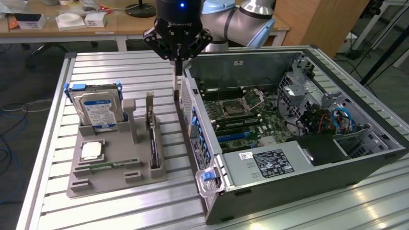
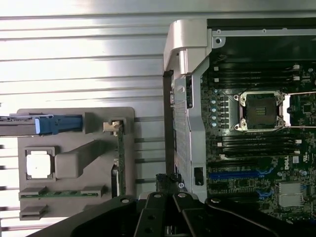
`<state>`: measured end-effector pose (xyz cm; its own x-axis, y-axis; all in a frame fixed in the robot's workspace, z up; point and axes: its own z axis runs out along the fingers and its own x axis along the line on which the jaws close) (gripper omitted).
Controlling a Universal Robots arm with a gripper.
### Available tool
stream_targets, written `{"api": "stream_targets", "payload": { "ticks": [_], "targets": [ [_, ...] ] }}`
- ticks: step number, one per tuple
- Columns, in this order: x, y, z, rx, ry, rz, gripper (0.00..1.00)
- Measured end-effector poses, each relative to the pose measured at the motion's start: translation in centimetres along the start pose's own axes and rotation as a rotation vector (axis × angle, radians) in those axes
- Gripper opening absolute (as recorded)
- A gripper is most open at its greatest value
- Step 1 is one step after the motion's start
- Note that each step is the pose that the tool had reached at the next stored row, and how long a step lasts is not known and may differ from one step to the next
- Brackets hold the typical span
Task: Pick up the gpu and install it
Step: 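Reach for the gpu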
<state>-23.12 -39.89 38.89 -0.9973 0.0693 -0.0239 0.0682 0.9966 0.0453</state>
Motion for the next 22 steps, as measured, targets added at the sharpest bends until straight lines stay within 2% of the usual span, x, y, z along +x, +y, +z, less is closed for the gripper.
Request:
{"api": "stream_targets", "payload": {
  "ticks": [3,4,22],
  "targets": [
    [0.3,-0.02,0.00,0.0000,0.0001,0.000,0.11],
    [0.8,-0.05,0.00,-0.0001,0.0001,-0.001,0.11],
    [2.7,-0.19,-0.01,-0.0001,0.0002,-0.003,0.11]
  ]
}}
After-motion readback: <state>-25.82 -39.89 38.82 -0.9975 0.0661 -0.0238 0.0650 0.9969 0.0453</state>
